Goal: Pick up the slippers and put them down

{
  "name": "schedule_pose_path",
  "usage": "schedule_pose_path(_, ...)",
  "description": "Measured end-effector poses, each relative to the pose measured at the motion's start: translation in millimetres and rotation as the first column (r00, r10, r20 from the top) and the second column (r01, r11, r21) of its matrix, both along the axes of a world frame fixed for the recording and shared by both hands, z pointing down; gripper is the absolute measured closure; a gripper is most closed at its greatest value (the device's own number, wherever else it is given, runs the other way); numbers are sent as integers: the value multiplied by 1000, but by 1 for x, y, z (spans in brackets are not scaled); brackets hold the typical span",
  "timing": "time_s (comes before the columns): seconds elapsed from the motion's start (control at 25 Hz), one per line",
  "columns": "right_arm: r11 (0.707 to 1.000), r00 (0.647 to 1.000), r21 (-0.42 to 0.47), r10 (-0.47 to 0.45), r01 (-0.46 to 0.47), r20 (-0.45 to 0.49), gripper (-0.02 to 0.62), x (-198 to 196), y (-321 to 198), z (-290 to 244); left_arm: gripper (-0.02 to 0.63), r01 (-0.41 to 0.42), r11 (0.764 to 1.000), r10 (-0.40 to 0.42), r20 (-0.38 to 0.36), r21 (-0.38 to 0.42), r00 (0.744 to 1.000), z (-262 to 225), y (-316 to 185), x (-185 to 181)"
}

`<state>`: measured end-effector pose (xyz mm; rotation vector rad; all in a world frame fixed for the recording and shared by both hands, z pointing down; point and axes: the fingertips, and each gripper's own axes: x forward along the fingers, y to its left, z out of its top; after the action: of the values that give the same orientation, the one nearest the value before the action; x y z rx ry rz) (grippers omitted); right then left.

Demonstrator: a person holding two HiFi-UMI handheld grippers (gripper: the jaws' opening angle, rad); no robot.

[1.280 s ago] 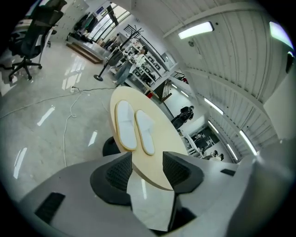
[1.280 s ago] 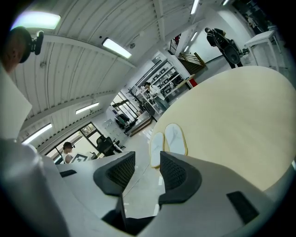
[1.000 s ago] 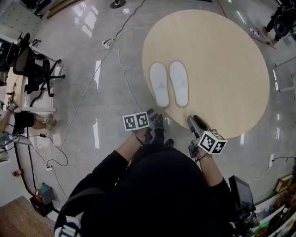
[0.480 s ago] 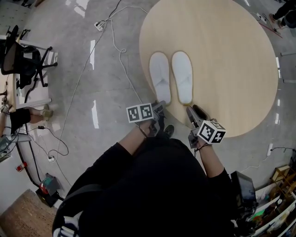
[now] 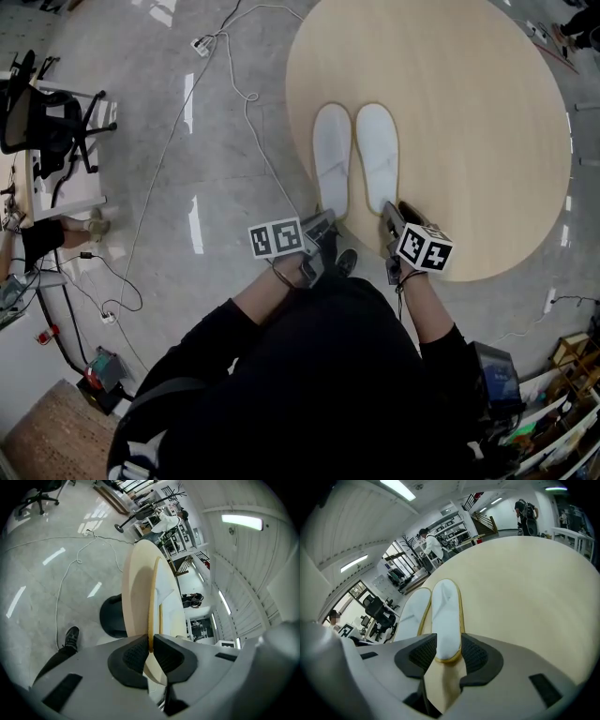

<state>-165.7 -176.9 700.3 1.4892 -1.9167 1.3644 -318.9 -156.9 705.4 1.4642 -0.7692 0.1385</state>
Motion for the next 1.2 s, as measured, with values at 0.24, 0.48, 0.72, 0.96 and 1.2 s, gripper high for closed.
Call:
schedule_pose_path(0.24,996,999,-77,46,-47,-14,434,-3,-9,15,558,-21,999,20,-27,-41,999,6,2,8)
schedule_pose_path(0.48,995,995,-95,46,-38,93,435,-25,-14,10,558,-67,996,64,-58,-55,996,8,1,16)
schedule_pose_path(0.72,992,989,-123,59,-43,134,477,-24,-15,12,560,-57,996,52,-88,-61,995,7,-9,17)
schedule_pose_path(0.96,989,988,-62,137,-132,68,505,-3,-31,8,560,-46,999,44,-101,-14,994,3,-36,9)
schedule_pose_path(1.2,983,986,-117,150,-141,71,390,-6,-34,15,560,-133,991,132,-71,-6,989,9,-48,13)
